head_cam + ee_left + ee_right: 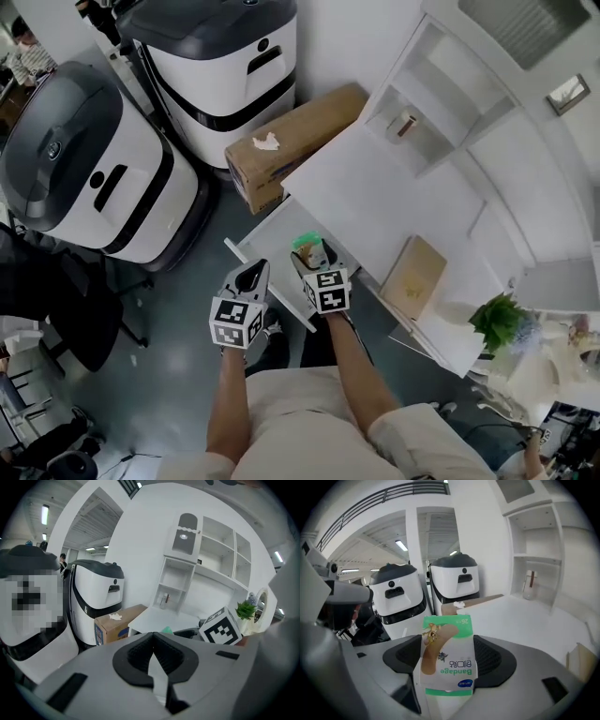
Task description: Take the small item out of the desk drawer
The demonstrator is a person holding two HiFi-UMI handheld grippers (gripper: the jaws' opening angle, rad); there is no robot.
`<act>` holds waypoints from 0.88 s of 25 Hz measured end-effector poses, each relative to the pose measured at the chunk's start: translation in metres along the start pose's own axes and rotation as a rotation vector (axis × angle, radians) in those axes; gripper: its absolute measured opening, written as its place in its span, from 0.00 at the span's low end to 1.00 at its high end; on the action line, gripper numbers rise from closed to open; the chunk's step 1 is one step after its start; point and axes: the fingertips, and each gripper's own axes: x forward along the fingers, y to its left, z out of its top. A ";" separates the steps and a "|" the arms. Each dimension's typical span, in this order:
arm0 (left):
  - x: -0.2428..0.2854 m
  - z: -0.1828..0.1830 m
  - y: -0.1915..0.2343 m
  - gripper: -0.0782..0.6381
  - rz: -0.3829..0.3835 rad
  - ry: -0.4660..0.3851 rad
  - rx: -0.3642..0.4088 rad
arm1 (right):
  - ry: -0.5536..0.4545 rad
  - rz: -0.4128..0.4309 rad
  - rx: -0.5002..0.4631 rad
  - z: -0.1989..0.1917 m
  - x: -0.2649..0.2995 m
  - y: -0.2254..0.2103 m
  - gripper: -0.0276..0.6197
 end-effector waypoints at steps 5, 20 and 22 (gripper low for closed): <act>-0.010 0.014 -0.007 0.13 -0.017 -0.004 0.063 | -0.120 -0.058 0.078 0.032 -0.045 -0.002 0.60; -0.030 0.039 -0.020 0.13 -0.047 -0.064 0.113 | -0.334 -0.095 0.116 0.072 -0.136 0.001 0.60; -0.031 0.035 -0.022 0.13 -0.055 -0.060 0.117 | -0.336 -0.097 0.128 0.067 -0.137 0.002 0.60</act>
